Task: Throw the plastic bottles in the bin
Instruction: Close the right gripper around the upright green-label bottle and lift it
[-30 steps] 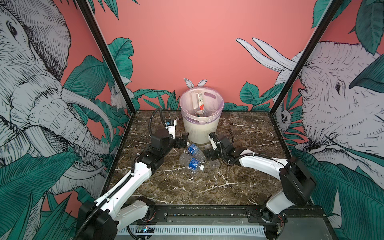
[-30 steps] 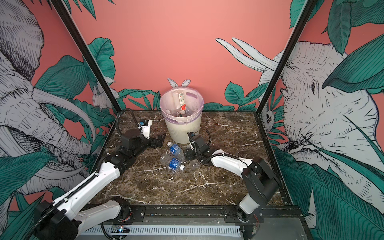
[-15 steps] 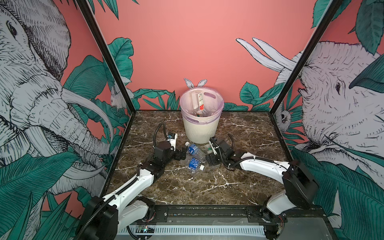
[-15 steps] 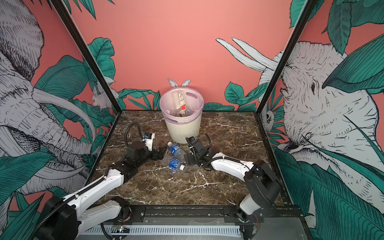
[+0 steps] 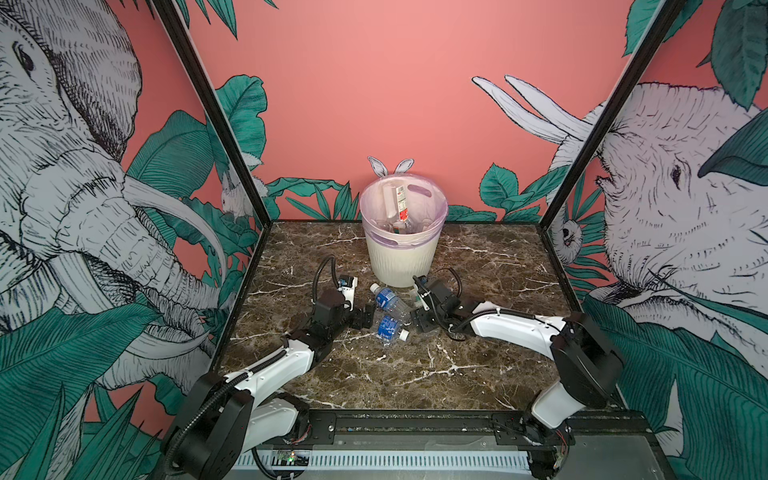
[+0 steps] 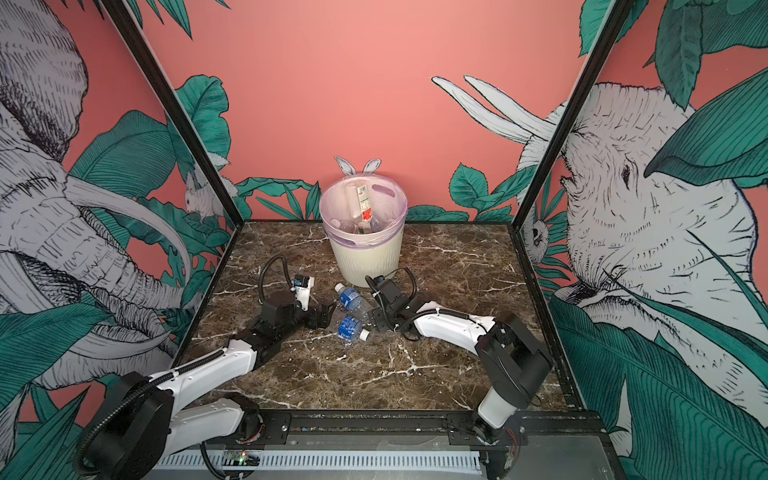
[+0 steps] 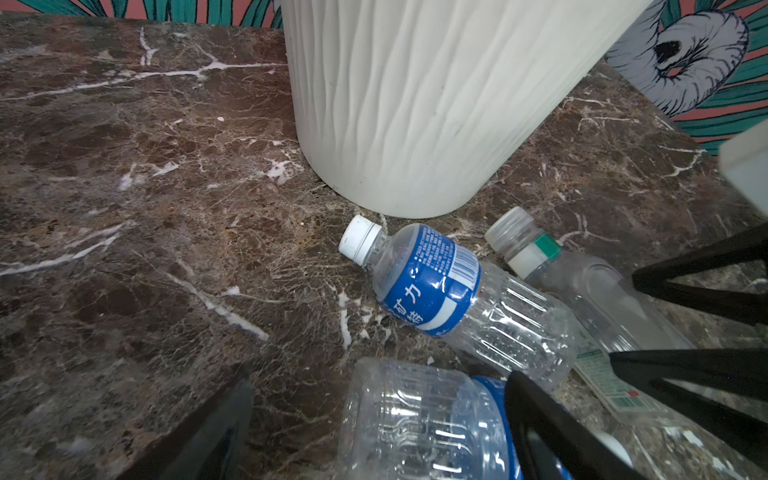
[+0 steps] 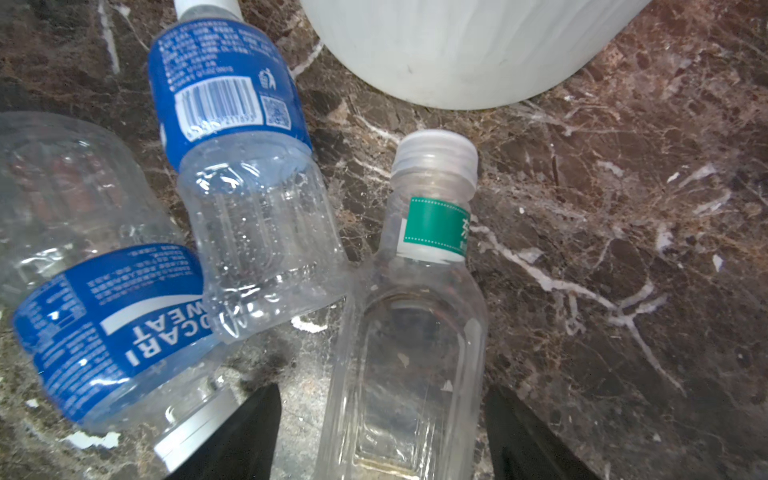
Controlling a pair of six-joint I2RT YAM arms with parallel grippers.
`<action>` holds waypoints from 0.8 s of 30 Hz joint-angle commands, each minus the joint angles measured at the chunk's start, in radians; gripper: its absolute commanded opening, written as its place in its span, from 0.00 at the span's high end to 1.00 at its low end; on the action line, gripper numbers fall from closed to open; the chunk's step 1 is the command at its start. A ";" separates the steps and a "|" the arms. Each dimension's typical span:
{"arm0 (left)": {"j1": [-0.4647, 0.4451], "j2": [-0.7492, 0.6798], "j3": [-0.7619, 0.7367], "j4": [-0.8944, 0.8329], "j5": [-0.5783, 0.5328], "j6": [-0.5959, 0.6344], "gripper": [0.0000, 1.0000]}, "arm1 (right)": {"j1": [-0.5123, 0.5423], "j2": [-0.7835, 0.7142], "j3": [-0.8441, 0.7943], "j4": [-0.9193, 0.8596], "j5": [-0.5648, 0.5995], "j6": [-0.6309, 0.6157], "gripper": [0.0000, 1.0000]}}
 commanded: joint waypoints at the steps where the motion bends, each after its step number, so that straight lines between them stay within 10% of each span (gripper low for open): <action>1: -0.002 0.005 -0.006 0.046 0.015 -0.014 0.05 | 0.006 0.031 0.019 -0.008 0.020 -0.002 0.23; 24: -0.002 0.048 0.010 0.049 0.016 -0.008 0.05 | 0.006 0.082 0.001 0.018 0.043 0.006 0.32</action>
